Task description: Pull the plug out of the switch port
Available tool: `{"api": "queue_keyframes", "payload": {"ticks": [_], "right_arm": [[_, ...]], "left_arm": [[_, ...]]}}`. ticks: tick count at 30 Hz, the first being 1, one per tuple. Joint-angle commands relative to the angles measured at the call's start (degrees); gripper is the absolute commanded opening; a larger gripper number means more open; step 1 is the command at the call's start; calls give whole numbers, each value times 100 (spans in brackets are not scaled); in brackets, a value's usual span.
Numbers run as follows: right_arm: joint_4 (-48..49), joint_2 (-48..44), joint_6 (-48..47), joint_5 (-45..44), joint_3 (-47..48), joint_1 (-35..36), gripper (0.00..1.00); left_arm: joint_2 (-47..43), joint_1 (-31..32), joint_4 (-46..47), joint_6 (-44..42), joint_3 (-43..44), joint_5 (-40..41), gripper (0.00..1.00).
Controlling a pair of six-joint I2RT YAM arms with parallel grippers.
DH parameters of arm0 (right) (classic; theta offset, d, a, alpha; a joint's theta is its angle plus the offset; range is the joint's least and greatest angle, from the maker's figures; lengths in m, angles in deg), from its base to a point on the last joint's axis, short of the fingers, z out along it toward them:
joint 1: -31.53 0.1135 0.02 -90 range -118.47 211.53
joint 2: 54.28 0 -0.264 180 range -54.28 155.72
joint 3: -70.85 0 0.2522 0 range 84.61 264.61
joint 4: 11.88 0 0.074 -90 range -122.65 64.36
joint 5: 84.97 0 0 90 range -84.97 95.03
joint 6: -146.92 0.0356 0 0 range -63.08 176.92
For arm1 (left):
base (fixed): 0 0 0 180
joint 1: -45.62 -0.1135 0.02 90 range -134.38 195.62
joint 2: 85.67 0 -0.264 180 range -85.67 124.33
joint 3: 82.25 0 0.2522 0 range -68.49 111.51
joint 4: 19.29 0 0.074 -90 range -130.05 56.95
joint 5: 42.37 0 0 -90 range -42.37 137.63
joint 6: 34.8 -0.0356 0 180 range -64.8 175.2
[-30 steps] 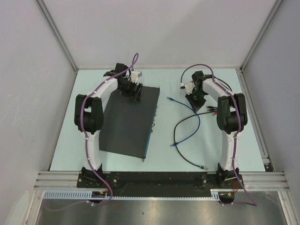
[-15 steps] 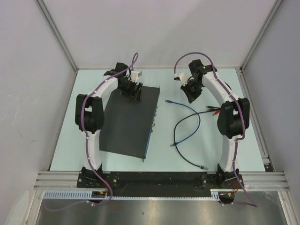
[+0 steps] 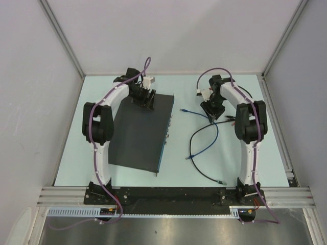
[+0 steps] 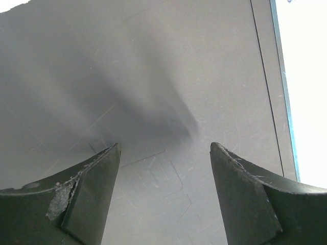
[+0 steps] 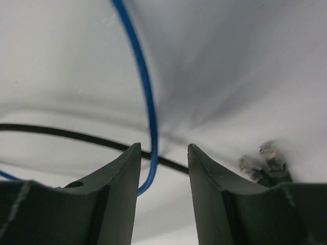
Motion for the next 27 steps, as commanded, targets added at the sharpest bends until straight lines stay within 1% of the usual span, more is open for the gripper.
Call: {"api": "queue_keyframes", "payload": {"ticks": [1,4,6,7,9,10,11,13,14,15,16,19,20,22,24,27], "right_arm": [[-77,345,-126,17,618,-142,46],[-96,442,-266,149,574,-98,45],[-104,486,-293,140,521,-72,36],[-139,513,-284,131,513,-54,25],[-148,452,-328,158,495,-63,14],[-174,312,-381,149,486,-54,2],[-209,241,-442,192,504,-71,0],[-463,-48,-669,332,661,-72,0],[-621,-154,-880,725,749,-63,0],[-867,-233,-1152,894,872,-45,0],[-1243,-312,-1320,905,995,-19,0],[-2045,-629,-2215,773,1390,-1,0],[-2160,-795,-2566,547,1461,-19,0],[-2249,-963,-2884,238,1479,-115,0],[-2240,-1069,-3244,70,1558,-412,0],[-2101,-886,-3536,-87,1724,-791,0]], "left_arm": [[478,186,-189,20,-449,-86,79],[469,186,-189,2,-484,-24,79],[469,186,-189,2,-484,-24,79],[478,186,-198,-7,-476,-24,79],[478,186,-189,11,-458,-24,79],[487,186,-189,2,-449,-24,79],[495,186,-189,2,-449,-33,79],[539,186,-172,11,-432,-42,79],[566,186,-163,20,-423,-59,79],[592,186,-163,37,-379,-94,79],[627,186,-189,55,-335,-103,79],[759,186,-233,72,-168,-139,79],[820,186,-242,81,-142,-147,79],[847,186,-233,81,-89,-147,79],[891,186,-225,90,-71,-147,79],[908,186,-251,72,-28,-165,79]]}}
